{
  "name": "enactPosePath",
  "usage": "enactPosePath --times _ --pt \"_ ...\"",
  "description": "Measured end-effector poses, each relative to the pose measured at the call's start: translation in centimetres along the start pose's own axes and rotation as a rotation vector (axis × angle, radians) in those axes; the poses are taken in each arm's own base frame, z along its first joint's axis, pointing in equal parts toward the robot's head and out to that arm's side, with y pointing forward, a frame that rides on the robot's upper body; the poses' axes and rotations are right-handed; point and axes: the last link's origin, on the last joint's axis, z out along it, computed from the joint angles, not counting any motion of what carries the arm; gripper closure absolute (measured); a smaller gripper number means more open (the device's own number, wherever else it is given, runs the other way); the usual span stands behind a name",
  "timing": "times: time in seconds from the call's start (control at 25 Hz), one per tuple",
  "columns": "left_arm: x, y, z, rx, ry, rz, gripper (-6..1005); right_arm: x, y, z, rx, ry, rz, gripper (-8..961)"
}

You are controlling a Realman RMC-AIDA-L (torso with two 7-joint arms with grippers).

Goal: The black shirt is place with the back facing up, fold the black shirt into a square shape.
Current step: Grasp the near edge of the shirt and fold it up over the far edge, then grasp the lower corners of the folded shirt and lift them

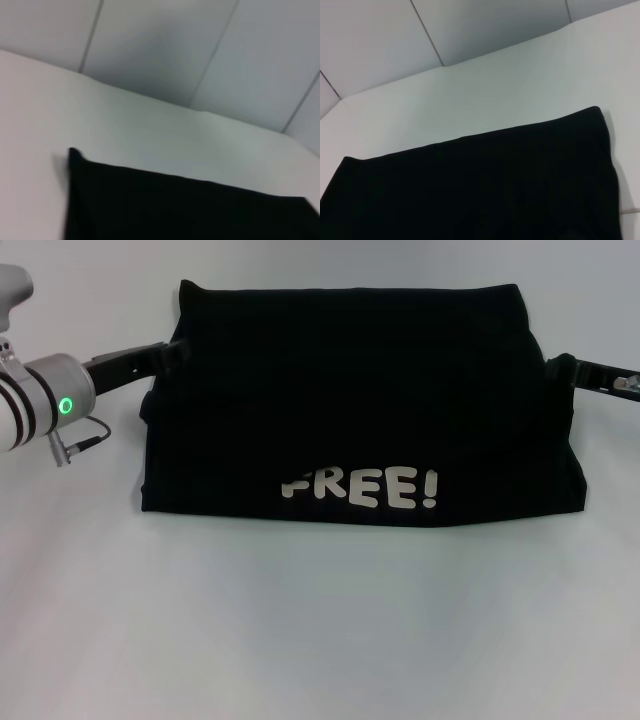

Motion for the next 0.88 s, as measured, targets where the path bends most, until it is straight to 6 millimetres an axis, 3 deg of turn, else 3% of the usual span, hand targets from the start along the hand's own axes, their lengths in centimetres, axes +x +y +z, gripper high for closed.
enactPosePath --times 0.16,0.48,0.6,0.88 --pt "-0.1 -0.5 0.2 0.05 -0.015 0.02 621 0.0 -0.4 -0.1 0.024 -0.009 0.004 816" --pt "0.6 -0.9 -0.3 0.041 0.001 0.015 346 -0.4 -1.6 -1.1 0.034 -0.061 0.054 488" --pt "1.2 -1.2 -1.7 -0.025 0.02 -0.008 309 -0.2 -2.1 -2.3 -0.012 -0.083 0.086 368" --pt "0.4 -2.4 -7.2 -0.186 0.012 -0.052 313 1.6 -2.7 -5.8 -0.19 -0.064 0.128 316"
